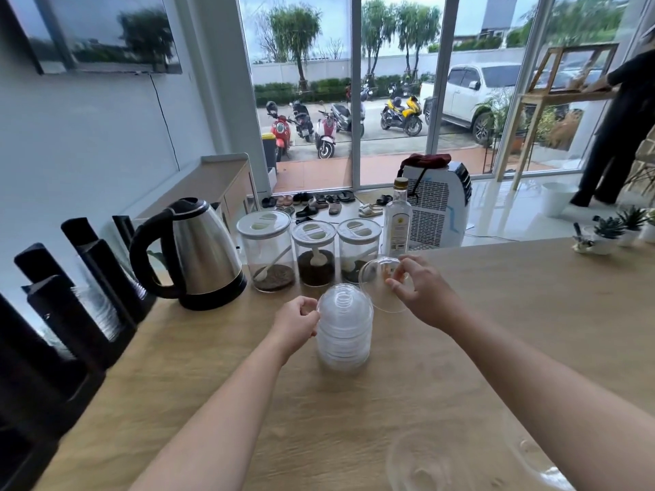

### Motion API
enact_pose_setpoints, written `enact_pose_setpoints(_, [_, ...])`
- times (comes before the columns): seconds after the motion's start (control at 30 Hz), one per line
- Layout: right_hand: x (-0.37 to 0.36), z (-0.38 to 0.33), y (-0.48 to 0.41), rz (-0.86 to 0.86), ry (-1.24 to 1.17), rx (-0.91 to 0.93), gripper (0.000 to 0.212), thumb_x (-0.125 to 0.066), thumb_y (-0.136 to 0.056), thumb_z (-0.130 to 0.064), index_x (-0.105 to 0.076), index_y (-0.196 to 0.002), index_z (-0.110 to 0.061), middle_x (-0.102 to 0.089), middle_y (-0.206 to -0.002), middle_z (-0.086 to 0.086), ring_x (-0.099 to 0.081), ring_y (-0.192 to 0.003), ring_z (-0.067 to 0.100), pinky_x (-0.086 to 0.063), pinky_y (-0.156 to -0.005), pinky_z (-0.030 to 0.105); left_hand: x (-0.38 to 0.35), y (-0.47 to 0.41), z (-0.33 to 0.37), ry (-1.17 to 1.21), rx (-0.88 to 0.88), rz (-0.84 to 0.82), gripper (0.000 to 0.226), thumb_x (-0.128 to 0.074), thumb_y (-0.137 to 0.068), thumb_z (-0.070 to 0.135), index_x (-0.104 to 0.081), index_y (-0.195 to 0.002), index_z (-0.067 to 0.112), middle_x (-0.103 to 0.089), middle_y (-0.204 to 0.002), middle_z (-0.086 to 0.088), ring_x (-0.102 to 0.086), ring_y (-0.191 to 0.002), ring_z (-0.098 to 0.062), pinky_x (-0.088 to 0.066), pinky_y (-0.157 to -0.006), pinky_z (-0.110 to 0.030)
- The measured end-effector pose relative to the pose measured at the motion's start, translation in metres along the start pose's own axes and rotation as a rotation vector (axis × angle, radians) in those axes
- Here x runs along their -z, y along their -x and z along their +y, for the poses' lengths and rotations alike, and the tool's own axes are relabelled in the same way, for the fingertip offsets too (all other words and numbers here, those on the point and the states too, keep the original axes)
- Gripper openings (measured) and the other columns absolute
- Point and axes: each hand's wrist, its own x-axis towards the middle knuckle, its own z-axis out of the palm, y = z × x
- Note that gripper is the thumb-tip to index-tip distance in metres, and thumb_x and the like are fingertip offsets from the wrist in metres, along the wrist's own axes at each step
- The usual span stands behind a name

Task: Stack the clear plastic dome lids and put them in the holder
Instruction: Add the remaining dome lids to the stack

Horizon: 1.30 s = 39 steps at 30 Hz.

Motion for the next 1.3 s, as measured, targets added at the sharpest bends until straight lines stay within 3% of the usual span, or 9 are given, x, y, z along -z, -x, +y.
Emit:
enact_pose_setpoints(0.1, [0.001, -0.007, -0.003, 0.022, -0.017, 0.021, 0.017, -0.058, -0.089, -0.027, -0.058, -0.090, -0.011, -0.051, -0.129, 0.007, -0.051, -0.114, 0.026, -0.032, -0.087, 0.023, 0.004, 0.000, 0.002, -0.008, -0.042, 0.034, 0.020, -0.056, -0.090, 0.019, -0.059, -0.110, 0.017, -0.056, -0.082, -0.001, -0.054, -0.067, -0.015, -0.046, -0.063, -0.025])
enact_pose_setpoints(0.17, [0.000, -0.014, -0.007, 0.005, -0.019, 0.050, 0.017, -0.057, -0.090, -0.030, -0.057, -0.092, -0.013, -0.047, -0.138, 0.005, -0.049, -0.120, 0.025, -0.034, -0.092, 0.026, 0.008, 0.000, 0.005, -0.014, -0.079, 0.059, 0.022, -0.056, -0.088, 0.018, -0.059, -0.110, 0.022, -0.055, -0.084, 0.000, -0.054, -0.078, -0.018, -0.046, -0.072, -0.028])
enact_pose_setpoints(0.27, [-0.005, -0.026, -0.012, -0.061, 0.006, 0.115, 0.015, -0.055, -0.090, -0.035, -0.054, -0.091, -0.020, -0.037, -0.149, -0.001, -0.042, -0.130, 0.021, -0.034, -0.104, 0.035, 0.013, 0.004, 0.013, -0.035, -0.153, 0.046, 0.032, -0.055, -0.086, 0.011, -0.058, -0.115, 0.024, -0.057, -0.098, 0.003, -0.054, -0.085, -0.012, -0.044, -0.072, -0.021])
enact_pose_setpoints(0.43, [-0.018, -0.043, -0.015, -0.232, 0.144, 0.227, 0.016, -0.051, -0.091, -0.037, -0.052, -0.094, -0.021, -0.032, -0.152, -0.003, -0.035, -0.135, 0.020, -0.032, -0.110, 0.039, 0.015, 0.012, 0.024, -0.146, -0.300, 0.019, 0.057, -0.064, -0.080, 0.014, -0.048, -0.132, 0.030, -0.052, -0.123, 0.008, -0.053, -0.104, -0.011, -0.042, -0.075, -0.014])
enact_pose_setpoints(0.7, [-0.036, -0.042, -0.012, -0.324, 0.153, 0.185, 0.022, -0.048, -0.093, -0.040, -0.053, -0.105, -0.022, -0.037, -0.149, -0.003, -0.035, -0.136, 0.019, -0.031, -0.109, 0.037, 0.006, 0.016, 0.015, -0.375, -0.376, -0.114, 0.089, -0.080, -0.069, 0.029, -0.033, -0.144, 0.032, -0.042, -0.144, 0.007, -0.042, -0.129, -0.011, -0.037, -0.110, -0.033])
enact_pose_setpoints(0.83, [-0.039, -0.031, -0.006, -0.324, 0.000, 0.116, 0.028, -0.048, -0.094, -0.033, -0.046, -0.121, -0.028, -0.044, -0.142, -0.001, -0.043, -0.127, 0.019, -0.036, -0.103, 0.035, 0.005, 0.013, 0.009, -0.369, -0.343, -0.092, 0.089, -0.080, -0.071, 0.032, -0.031, -0.145, 0.032, -0.042, -0.145, 0.004, -0.045, -0.128, -0.012, -0.038, -0.109, -0.030])
enact_pose_setpoints(0.97, [-0.039, -0.018, 0.002, -0.308, -0.166, 0.043, 0.055, -0.058, -0.088, -0.027, -0.032, -0.136, -0.038, -0.040, -0.146, -0.002, -0.049, -0.117, 0.012, -0.038, -0.107, 0.041, 0.004, 0.012, 0.007, -0.346, -0.321, -0.091, 0.089, -0.080, -0.071, 0.033, -0.031, -0.145, 0.035, -0.043, -0.145, 0.002, -0.051, -0.120, -0.014, -0.043, -0.103, -0.029])
enact_pose_setpoints(1.1, [-0.042, -0.011, 0.004, -0.369, -0.235, -0.054, 0.065, -0.061, -0.087, -0.034, -0.027, -0.142, -0.039, -0.037, -0.150, 0.007, -0.041, -0.134, 0.025, -0.038, -0.109, 0.048, 0.002, 0.011, 0.008, -0.345, -0.310, -0.103, 0.087, -0.078, -0.074, 0.035, -0.029, -0.146, 0.034, -0.042, -0.146, 0.001, -0.051, -0.121, -0.014, -0.043, -0.102, -0.030])
enact_pose_setpoints(1.3, [-0.045, -0.006, 0.002, -0.381, -0.223, -0.059, 0.073, -0.064, -0.084, -0.038, -0.022, -0.144, -0.042, -0.035, -0.151, 0.004, -0.040, -0.135, 0.023, -0.037, -0.109, 0.045, 0.002, 0.008, 0.008, -0.347, -0.289, -0.110, 0.085, -0.076, -0.075, 0.040, -0.030, -0.146, 0.033, -0.041, -0.148, 0.000, -0.049, -0.125, -0.016, -0.041, -0.107, -0.036])
